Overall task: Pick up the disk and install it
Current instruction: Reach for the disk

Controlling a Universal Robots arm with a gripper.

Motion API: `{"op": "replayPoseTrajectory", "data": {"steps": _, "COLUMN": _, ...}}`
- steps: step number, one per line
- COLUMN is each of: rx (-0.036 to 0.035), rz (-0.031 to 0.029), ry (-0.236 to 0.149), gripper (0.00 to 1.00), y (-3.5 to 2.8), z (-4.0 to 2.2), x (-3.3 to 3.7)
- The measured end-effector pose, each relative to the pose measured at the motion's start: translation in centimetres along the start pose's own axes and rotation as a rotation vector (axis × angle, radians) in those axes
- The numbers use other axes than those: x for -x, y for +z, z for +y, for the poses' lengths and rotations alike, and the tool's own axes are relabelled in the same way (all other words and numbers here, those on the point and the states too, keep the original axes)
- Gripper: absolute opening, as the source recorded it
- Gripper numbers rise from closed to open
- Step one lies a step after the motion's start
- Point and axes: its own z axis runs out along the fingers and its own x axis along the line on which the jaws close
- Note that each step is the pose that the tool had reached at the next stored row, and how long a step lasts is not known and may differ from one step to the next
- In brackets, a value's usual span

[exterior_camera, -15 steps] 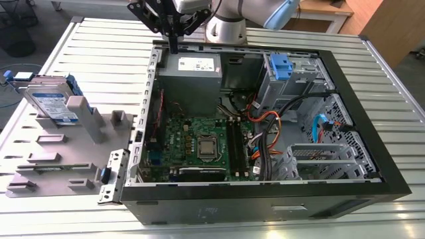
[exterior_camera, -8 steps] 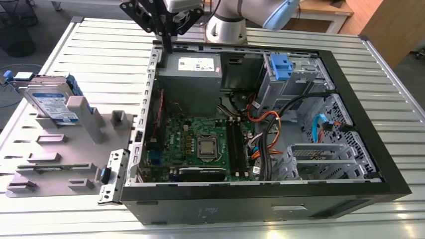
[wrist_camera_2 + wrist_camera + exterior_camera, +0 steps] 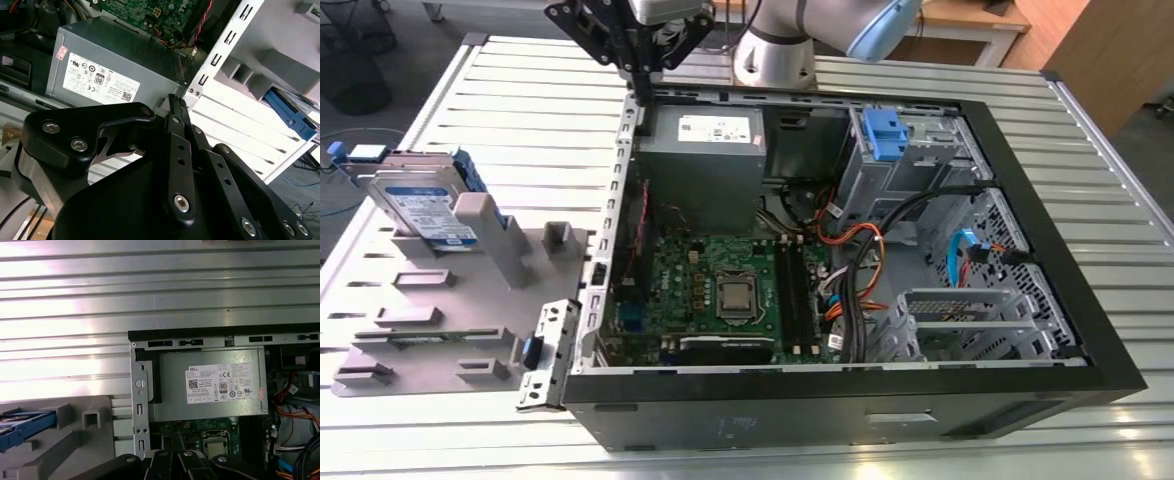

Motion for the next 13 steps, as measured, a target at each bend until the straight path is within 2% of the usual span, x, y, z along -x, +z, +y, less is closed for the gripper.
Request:
{"op": "replayPoseTrajectory", "data": {"steps": 9, "rx": 0.0001, "rz": 0.0000, "ry": 0.000, "gripper": 0.11, "y": 0.00, "z": 0.00, "x": -0.06}}
{"op": "replayPoseTrajectory", "data": {"steps": 13, "rx": 0.0000, "rz": 0.0000, "ry": 0.000, "gripper": 0.11, "y": 0.02, "z": -0.03, "x": -0.41}}
